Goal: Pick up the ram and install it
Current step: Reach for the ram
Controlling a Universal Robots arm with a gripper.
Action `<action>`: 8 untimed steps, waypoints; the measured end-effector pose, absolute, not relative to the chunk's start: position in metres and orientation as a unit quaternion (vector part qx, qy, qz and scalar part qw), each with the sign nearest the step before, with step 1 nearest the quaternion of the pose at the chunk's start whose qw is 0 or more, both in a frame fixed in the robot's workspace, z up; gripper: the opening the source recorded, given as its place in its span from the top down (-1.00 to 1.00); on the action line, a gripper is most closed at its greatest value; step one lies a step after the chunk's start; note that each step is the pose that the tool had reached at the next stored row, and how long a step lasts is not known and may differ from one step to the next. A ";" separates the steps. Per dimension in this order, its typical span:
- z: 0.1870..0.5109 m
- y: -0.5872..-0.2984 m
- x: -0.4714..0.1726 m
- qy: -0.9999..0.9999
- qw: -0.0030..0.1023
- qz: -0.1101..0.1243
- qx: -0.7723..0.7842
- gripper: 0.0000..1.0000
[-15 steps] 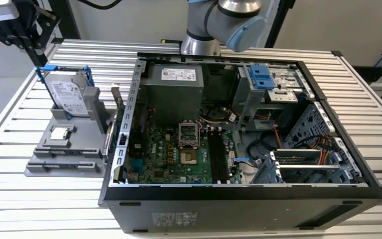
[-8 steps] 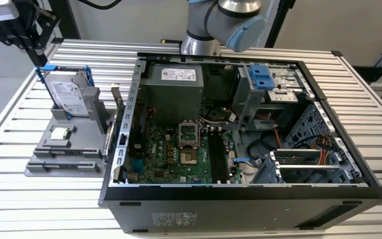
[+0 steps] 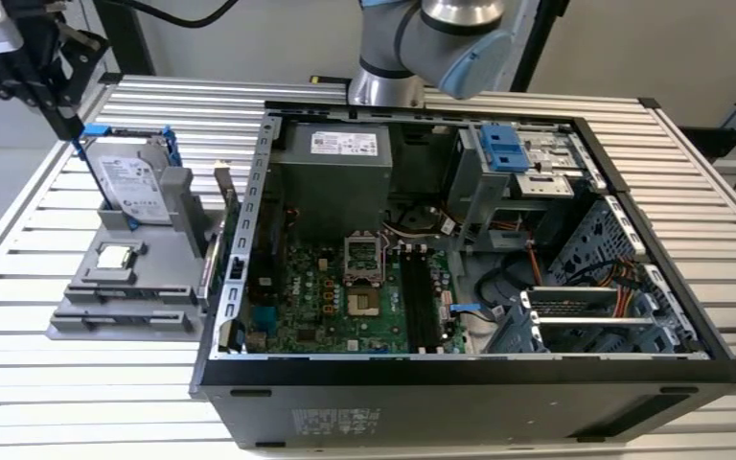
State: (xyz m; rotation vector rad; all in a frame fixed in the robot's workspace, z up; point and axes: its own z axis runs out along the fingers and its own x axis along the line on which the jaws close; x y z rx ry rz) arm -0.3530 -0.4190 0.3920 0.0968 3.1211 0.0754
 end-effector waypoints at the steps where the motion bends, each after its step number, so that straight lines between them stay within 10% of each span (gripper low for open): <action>1: 0.392 -0.422 -0.353 0.999 0.009 0.024 0.031 1.00; 8: 0.391 -0.446 -0.353 0.999 0.009 0.024 0.031 1.00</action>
